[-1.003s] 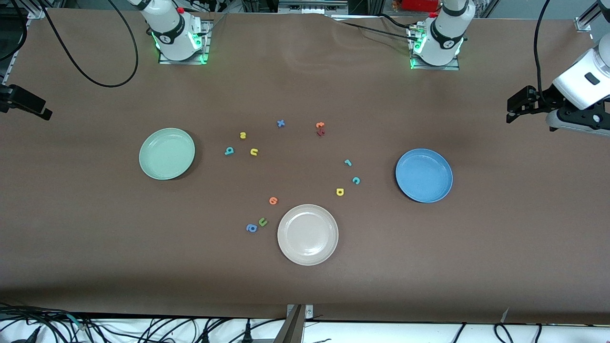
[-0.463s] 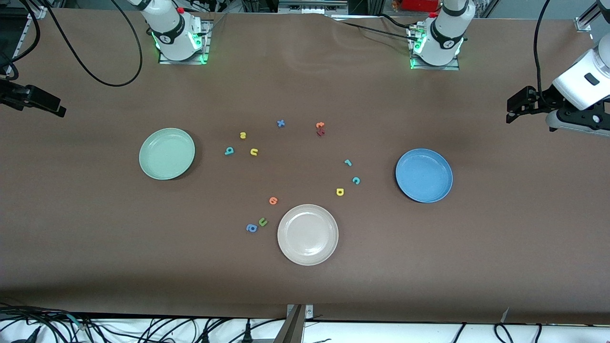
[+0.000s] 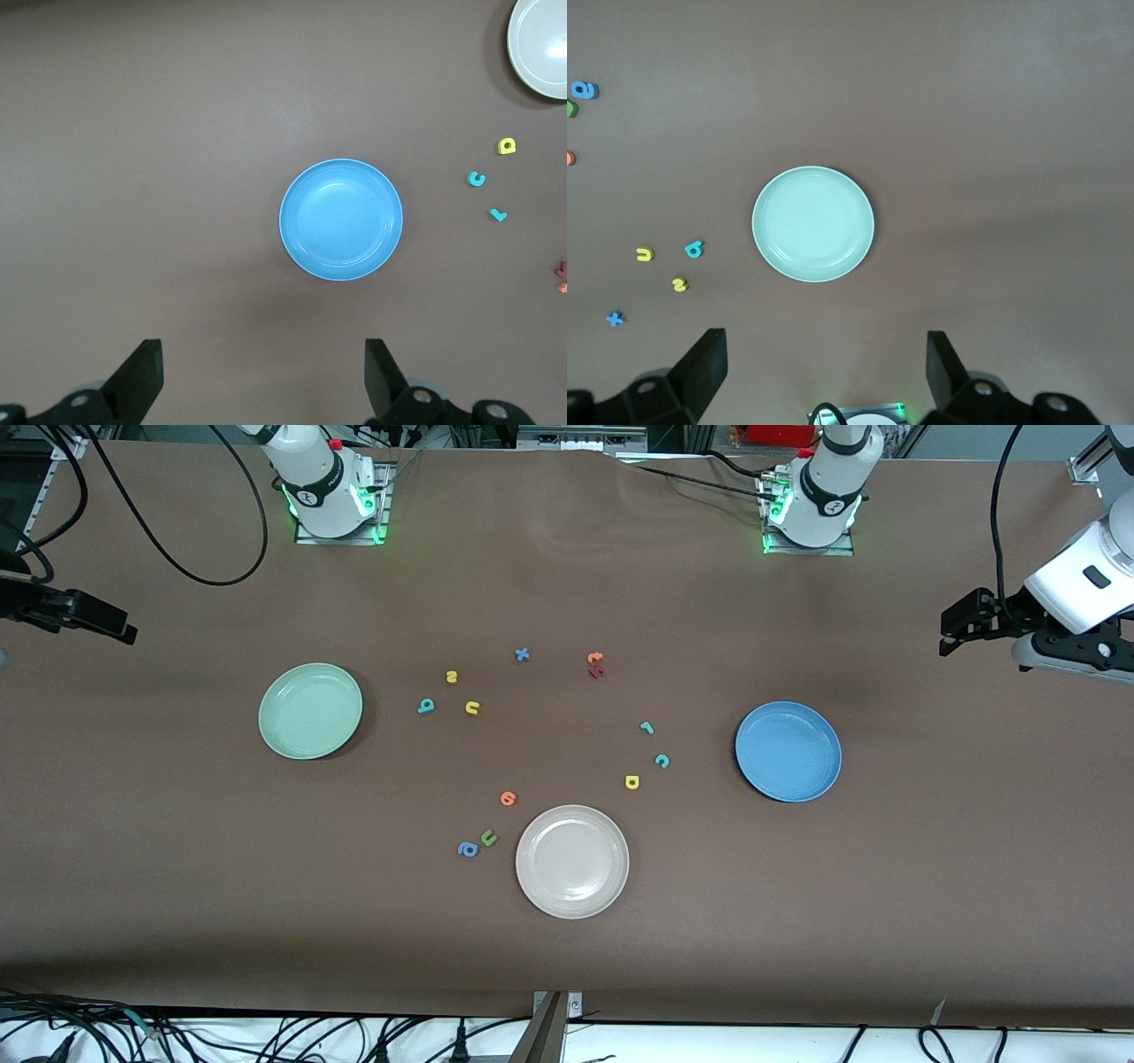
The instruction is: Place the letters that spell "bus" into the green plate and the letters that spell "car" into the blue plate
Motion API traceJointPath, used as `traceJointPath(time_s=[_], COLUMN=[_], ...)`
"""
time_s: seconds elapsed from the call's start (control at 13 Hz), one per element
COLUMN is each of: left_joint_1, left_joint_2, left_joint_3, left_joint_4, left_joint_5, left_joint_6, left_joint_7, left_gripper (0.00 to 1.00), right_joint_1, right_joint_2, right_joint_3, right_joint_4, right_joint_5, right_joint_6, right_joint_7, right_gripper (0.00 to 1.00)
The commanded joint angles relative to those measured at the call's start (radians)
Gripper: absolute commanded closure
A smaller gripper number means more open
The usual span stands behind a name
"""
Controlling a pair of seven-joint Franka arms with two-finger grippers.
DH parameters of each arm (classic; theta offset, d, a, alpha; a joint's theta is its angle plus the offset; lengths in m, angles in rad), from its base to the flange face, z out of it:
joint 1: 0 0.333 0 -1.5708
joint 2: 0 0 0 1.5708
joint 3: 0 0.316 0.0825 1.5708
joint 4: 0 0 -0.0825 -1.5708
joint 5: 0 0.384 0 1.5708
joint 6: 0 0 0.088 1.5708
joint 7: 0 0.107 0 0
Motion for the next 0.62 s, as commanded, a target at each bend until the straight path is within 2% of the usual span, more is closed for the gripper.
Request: traceJointPath(time_s=[0.0,0.54], left_joint_1=[0.007,0.007], left_joint_2=[0.002,0.002], left_joint_3=[-0.004,-0.006], left_joint_4=[0.013,0.013], left_joint_5=[-0.012,-0.012], left_joint_6=[-0.007,-0.007], left_joint_7=[0.003,0.003], left_gripper=[0.00,0.00], right_joint_1=[0.001,0.004], right_joint_2=[-0.010,0.001], right_joint_3=[0.010,0.031], right_joint_4=[-0.027,-0.032], right_joint_5=[0.013,0.013], right_joint_6=[0.015,0.031], right_joint_7=[0.011,0.035], right_gripper=[0.01,0.01])
